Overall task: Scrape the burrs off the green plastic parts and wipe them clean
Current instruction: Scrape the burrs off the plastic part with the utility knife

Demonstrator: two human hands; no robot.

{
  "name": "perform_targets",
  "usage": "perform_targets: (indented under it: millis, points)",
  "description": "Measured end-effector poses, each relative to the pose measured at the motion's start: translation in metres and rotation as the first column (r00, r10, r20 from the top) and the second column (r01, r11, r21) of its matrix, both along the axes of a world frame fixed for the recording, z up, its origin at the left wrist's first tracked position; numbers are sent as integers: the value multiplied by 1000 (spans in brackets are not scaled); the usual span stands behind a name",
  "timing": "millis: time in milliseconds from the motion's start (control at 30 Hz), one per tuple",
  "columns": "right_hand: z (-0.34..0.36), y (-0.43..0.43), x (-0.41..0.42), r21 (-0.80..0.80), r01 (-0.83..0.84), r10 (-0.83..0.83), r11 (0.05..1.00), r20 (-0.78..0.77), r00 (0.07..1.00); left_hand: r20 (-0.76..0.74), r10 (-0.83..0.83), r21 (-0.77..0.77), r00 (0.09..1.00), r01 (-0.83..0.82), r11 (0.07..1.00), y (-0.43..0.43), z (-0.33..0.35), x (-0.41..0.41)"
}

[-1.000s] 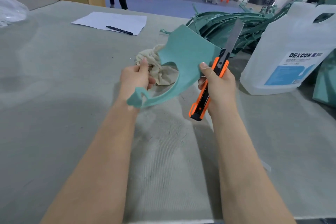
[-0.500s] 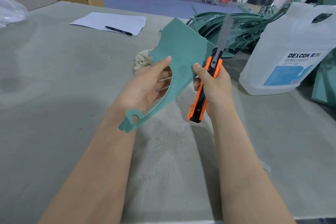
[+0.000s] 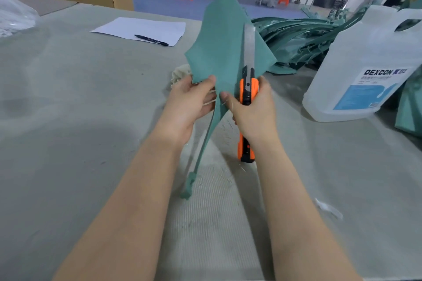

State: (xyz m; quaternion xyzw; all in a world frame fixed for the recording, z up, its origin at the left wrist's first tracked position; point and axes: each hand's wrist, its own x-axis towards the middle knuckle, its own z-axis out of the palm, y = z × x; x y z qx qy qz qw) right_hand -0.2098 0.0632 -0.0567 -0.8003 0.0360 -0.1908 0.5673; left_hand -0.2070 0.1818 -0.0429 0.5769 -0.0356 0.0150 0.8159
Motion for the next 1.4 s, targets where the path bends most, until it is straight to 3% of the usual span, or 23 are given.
perform_targets:
  millis: [133,267,433,500,567,667,733,867,933,1033,1167,1300,1400]
  points:
    - [2,-15,0,-106,6,-15,994,-83,996,-18,126,-140,992,-128,982,9,6,1]
    - [4,-27,0,-134,35,-51,990,-117,992,-55,270,-180,961,-276,944,16,7,4]
    - [3,-25,0,-262,41,-75,964,-122,990,-86,283,-246,955,-295,923,15,8,4]
    - [2,-26,2,-292,72,-110,954,-115,987,-120,228,-332,966,-256,908,16,10,4]
    - [1,-28,4,-293,76,-122,953,-141,982,-134,54,-510,989,-116,852,18,12,3]
    - [3,-29,4,-106,41,-63,994,-217,974,-121,-249,-684,961,101,722,14,14,-3]
    - [3,-30,6,37,46,-36,998,-240,970,-141,-359,-648,923,189,738,2,14,-9]
    - [-1,-29,9,143,32,12,989,-298,955,-206,-471,-383,858,372,845,-15,9,-14]
    - [-4,-31,9,170,50,13,984,-349,937,-227,-429,-279,874,364,889,-17,8,-12]
    - [1,-32,11,121,77,-22,990,-400,916,-278,-261,-153,925,225,962,-19,6,-7]
    - [7,-28,9,242,71,13,968,-328,945,-277,-164,-263,947,90,961,-15,3,-2]
    - [1,-29,5,214,42,28,976,-314,949,-183,-270,-494,945,149,857,-2,-1,1]
    - [-1,-27,6,206,42,26,978,-315,949,-151,-344,-567,927,204,798,-1,-2,0]
